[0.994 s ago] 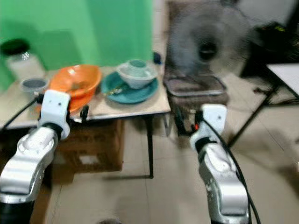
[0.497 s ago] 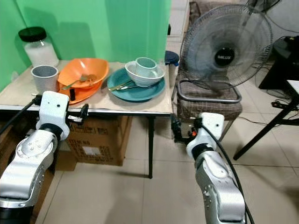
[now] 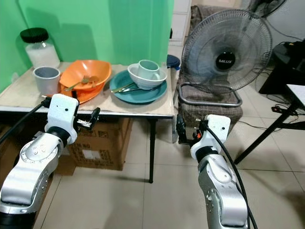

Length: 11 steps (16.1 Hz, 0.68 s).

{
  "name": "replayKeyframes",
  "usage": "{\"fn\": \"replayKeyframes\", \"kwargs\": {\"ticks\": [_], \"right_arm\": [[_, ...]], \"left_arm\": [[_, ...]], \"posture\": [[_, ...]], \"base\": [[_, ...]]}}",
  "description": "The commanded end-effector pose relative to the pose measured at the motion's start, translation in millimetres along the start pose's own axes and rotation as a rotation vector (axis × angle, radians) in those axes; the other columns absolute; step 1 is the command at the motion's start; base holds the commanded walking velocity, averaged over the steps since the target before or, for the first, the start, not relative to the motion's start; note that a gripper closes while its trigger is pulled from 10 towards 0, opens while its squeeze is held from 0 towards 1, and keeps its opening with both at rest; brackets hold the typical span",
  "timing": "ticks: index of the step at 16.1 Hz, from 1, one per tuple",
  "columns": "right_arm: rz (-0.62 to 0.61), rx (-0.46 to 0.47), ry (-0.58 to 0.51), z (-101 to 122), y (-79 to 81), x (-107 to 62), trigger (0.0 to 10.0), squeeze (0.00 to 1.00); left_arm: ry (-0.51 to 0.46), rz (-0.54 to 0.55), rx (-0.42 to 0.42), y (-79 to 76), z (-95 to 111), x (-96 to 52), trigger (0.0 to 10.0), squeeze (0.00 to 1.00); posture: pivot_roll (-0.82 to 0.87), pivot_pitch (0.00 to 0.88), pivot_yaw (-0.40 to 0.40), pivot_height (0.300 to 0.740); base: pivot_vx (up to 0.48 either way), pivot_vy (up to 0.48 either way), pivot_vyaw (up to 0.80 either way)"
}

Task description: Setting the table

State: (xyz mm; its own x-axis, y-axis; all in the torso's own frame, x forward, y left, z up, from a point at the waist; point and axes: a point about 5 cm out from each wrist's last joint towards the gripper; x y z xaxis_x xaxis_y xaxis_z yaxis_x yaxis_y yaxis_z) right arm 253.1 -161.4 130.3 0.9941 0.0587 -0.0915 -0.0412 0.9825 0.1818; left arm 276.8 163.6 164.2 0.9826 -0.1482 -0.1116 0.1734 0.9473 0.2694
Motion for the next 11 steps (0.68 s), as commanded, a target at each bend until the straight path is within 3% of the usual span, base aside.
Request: {"fn": "replayKeyframes", "kwargs": {"ticks": [1, 7, 11], "right_arm": [[-0.016, -0.004, -0.019, 4.0, -3.2, 2.1, 10.0, 0.00], [-0.052, 0.011, -0.030, 5.0, -9.8, 2.1, 10.0, 0.00], [-0.046, 0.042, -0.018, 3.6, -9.6, 2.2, 10.0, 0.00]], "left_arm": [[-0.016, -0.015, -0.004, -0.9, 3.1, 2.0, 10.0, 0.00], [-0.015, -0.017, -0.010, -1.9, 3.2, 4.1, 10.0, 0.00], [-0.015, -0.023, -0.009, -1.4, 3.5, 4.5, 10.0, 0.00]], "posture": [[-0.05, 0.000, -0.020, 0.740], [-0.06, 0.000, -0.015, 0.740], [-0.06, 0.000, -0.009, 0.740]], "base": [[0.349, 0.000, 0.00], [0.346, 0.000, 0.00], [0.344, 0.000, -0.65]]}}
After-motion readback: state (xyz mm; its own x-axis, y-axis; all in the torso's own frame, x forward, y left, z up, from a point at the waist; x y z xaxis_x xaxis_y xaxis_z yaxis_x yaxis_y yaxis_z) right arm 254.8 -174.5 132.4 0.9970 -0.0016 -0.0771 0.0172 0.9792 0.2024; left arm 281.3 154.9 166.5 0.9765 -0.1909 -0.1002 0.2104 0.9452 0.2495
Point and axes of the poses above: a point about 5 cm out from each wrist's last joint towards the gripper, its own x axis pointing out of the wrist towards the gripper, its own z axis along the axis of the wrist's last joint, y = z × x, and after that the axes turned 1 degree about -x, right-handed
